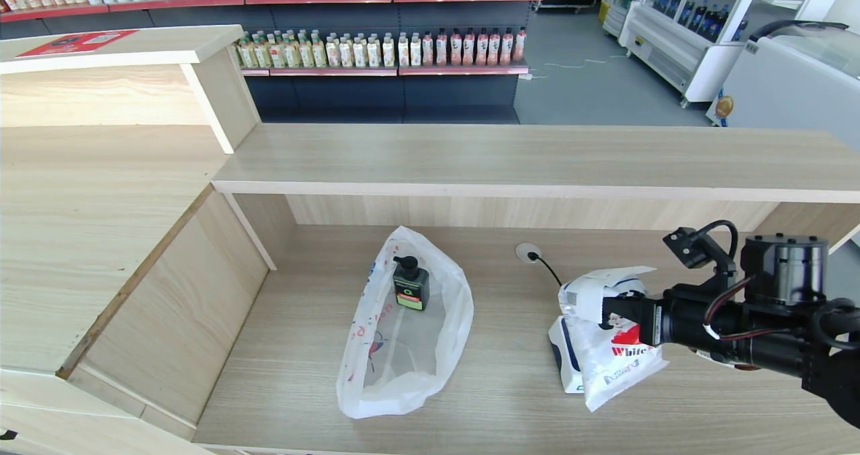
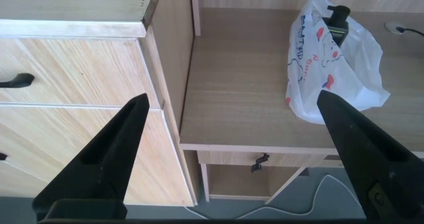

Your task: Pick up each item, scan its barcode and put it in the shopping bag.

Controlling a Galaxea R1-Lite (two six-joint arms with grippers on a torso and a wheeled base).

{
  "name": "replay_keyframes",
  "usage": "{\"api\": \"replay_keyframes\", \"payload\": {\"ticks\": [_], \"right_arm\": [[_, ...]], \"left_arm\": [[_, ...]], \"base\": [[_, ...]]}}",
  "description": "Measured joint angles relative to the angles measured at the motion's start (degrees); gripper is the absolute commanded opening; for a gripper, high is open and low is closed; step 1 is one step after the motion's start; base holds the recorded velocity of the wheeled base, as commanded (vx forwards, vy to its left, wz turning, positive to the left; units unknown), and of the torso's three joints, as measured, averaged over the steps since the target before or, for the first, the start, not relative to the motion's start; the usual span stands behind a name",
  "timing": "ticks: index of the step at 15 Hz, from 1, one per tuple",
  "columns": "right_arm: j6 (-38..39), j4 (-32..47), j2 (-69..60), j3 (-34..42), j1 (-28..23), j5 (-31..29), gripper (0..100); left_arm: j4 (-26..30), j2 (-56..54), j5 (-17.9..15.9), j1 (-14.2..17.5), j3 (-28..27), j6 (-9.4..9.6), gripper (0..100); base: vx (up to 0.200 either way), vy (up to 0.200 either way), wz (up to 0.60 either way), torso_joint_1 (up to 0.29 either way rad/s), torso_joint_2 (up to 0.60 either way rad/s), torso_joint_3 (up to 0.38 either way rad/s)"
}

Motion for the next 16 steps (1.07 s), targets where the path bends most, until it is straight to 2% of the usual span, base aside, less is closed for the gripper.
{"api": "replay_keyframes", "payload": {"ticks": [5,9,16], "right_arm": [[0.4,-0.2,3.1,0.6,-0.2,0.0,0],[0.4,-6.0,6.8,0.3,-0.3,0.7,0],[0.4,-9.2,10.5,-0.3,-0.5,2.8,0]], "left_arm": [[0.0,0.0,0.0,0.0,0.0,0.00,100],[0.0,0.0,0.0,0.0,0.0,0.02,100],[0.0,0.0,0.0,0.0,0.0,0.00,100]], "base": [[0.000,0.000,0.00,0.000,0.00,0.000],[0.000,0.000,0.00,0.000,0.00,0.000],[0.000,0.000,0.00,0.000,0.00,0.000]]}}
